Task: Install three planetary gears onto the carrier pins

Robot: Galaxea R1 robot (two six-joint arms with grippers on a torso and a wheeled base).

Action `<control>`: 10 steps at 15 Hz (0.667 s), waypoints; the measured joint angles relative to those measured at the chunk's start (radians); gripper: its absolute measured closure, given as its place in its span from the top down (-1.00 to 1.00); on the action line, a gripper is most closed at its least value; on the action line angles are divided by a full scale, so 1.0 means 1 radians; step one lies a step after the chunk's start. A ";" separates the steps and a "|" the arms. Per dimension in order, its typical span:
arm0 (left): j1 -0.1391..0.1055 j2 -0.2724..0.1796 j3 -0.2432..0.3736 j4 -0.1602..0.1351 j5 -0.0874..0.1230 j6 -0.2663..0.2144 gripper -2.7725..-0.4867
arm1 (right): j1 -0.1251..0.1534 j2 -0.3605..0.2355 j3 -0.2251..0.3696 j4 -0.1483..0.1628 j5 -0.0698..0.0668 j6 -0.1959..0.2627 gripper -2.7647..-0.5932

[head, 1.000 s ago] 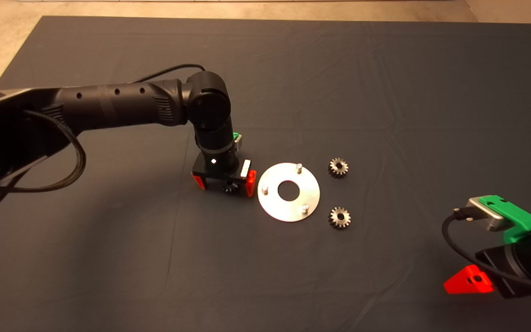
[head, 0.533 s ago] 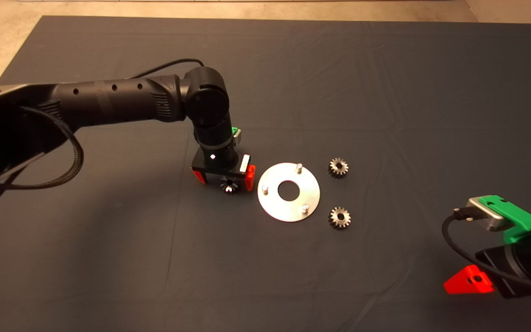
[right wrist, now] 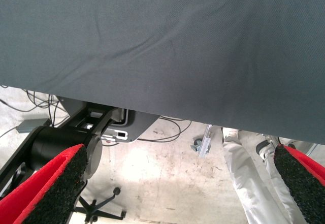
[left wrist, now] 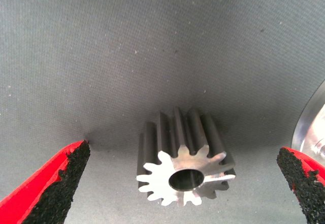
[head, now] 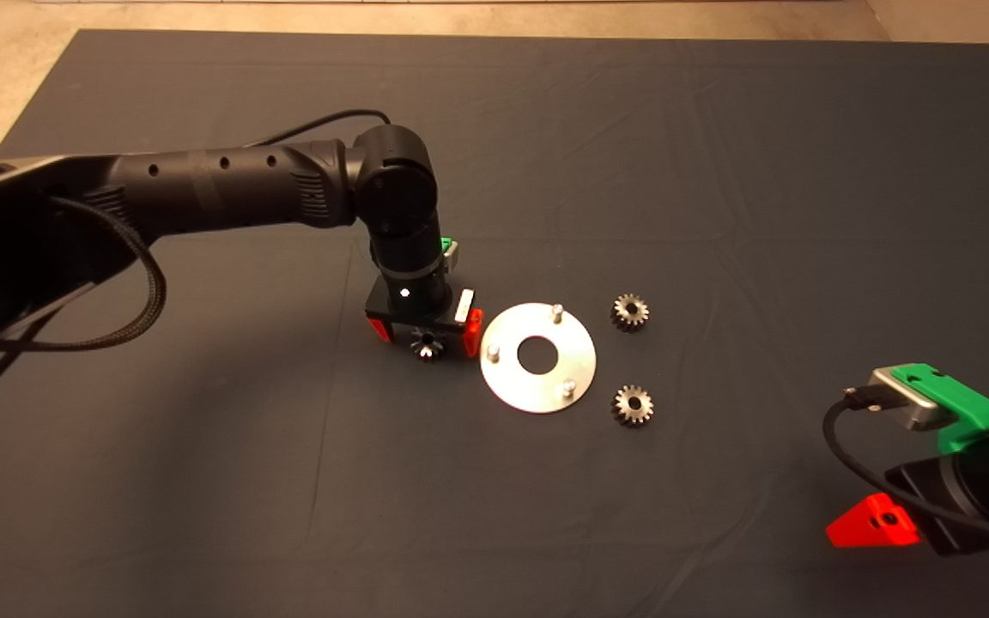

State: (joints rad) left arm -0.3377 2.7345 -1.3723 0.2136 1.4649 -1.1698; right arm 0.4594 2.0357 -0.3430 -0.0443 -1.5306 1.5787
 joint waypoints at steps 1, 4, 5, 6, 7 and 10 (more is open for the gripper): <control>0.000 0.000 0.000 0.000 0.000 0.000 0.92 | 0.000 0.000 0.000 0.000 0.000 0.000 0.97; 0.000 0.000 0.000 0.000 0.000 0.000 0.77 | 0.000 0.000 0.000 0.000 0.000 0.000 0.97; 0.000 0.000 0.000 0.000 0.000 0.000 0.78 | 0.000 0.000 0.000 0.000 0.000 0.000 0.97; 0.000 0.000 0.000 0.000 0.000 0.000 0.72 | 0.000 0.000 0.000 0.000 0.000 0.000 0.97; 0.000 0.000 0.000 0.000 0.000 0.000 0.66 | 0.000 0.000 0.000 0.000 0.000 0.000 0.97; 0.000 0.000 0.000 0.000 0.000 0.000 0.57 | 0.000 0.000 0.000 0.000 0.000 0.000 0.97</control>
State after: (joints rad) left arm -0.3377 2.7340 -1.3723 0.2136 1.4649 -1.1698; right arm 0.4594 2.0357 -0.3430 -0.0443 -1.5306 1.5787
